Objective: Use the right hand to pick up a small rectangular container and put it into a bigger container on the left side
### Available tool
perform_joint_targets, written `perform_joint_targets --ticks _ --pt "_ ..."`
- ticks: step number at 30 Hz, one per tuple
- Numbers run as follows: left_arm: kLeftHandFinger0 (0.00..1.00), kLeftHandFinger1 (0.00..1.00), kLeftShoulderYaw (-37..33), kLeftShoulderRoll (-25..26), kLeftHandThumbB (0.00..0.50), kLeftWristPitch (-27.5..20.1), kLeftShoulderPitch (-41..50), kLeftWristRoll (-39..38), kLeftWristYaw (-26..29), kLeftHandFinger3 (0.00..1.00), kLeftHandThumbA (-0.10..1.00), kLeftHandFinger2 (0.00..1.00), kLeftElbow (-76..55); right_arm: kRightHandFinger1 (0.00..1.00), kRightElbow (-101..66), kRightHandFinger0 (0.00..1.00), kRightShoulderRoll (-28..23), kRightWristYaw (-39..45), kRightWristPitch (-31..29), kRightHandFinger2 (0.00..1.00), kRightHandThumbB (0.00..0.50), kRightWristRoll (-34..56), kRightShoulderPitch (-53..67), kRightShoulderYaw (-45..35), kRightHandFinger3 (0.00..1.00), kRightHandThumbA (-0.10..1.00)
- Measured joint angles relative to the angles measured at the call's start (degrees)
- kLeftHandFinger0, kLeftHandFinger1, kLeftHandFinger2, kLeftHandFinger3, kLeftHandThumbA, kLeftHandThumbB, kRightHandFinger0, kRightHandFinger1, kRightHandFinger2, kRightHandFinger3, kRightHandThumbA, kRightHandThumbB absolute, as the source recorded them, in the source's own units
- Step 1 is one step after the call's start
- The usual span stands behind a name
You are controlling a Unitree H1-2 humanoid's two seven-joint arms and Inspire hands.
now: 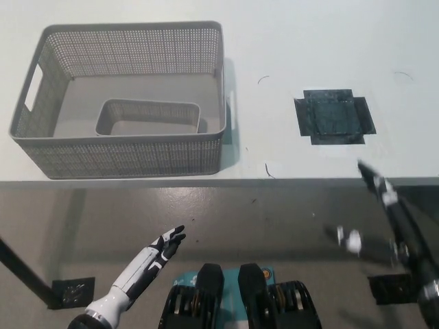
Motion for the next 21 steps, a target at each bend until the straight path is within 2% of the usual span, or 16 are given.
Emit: perform_joint_targets --ticks 1,4,5,9,11,13,16,21 --pt "1.0 1.0 0.0 0.0 0.305 0.0 0.0 0.0 0.0 1.0 1.0 1.0 0.1 1.0 -1.1 1.0 0.4 0.0 -0.6 1.0 0.377 0.5 1.5 0.3 1.0 1.0" --pt "1.0 1.0 -0.1 0.0 0.309 0.0 -0.2 0.0 0.0 1.0 1.0 1.0 0.1 1.0 -3.0 1.0 2.3 0.0 -3.2 1.0 0.382 1.8 6.6 1.5 1.0 1.0" --pt "1.0 1.0 -0.1 0.0 0.313 0.0 -0.3 0.1 0.0 1.0 1.0 1.0 0.1 1.0 -3.0 1.0 2.7 0.0 -3.8 1.0 0.357 2.1 7.1 1.7 1.0 1.0" --pt "1.0 1.0 -0.1 0.0 0.311 -0.1 -0.8 0.1 0.0 1.0 1.0 1.0 0.2 1.0 -2.5 1.0 4.5 0.0 -7.5 1.0 0.316 3.9 9.2 3.3 1.0 1.0" --pt "1.0 1.0 -0.1 -0.1 0.311 -0.1 -1.0 0.1 0.0 1.0 1.0 1.0 0.4 1.0 -1.1 1.0 4.7 0.0 -9.2 1.0 0.323 4.4 9.1 3.6 1.0 1.0" --pt "1.0 1.0 -0.1 0.0 0.303 -0.2 -1.2 0.1 0.0 1.0 1.0 1.0 0.5 1.0 1.5 1.0 4.7 -0.1 -10.9 1.0 0.368 4.8 8.6 3.8 1.0 1.0" --pt "1.0 1.0 -0.1 -0.1 0.301 -0.7 -1.5 0.2 0.0 1.0 1.0 1.0 0.8 1.0 8.0 1.0 4.6 -0.4 -13.1 1.0 0.365 5.1 7.0 3.8 1.0 1.0" --pt "1.0 1.0 -0.2 -0.2 0.309 -1.3 -1.5 0.4 0.0 1.0 1.0 1.0 1.5 1.0 18.3 1.0 3.2 -0.7 -16.8 1.0 0.404 5.2 4.2 4.2 1.0 1.0"
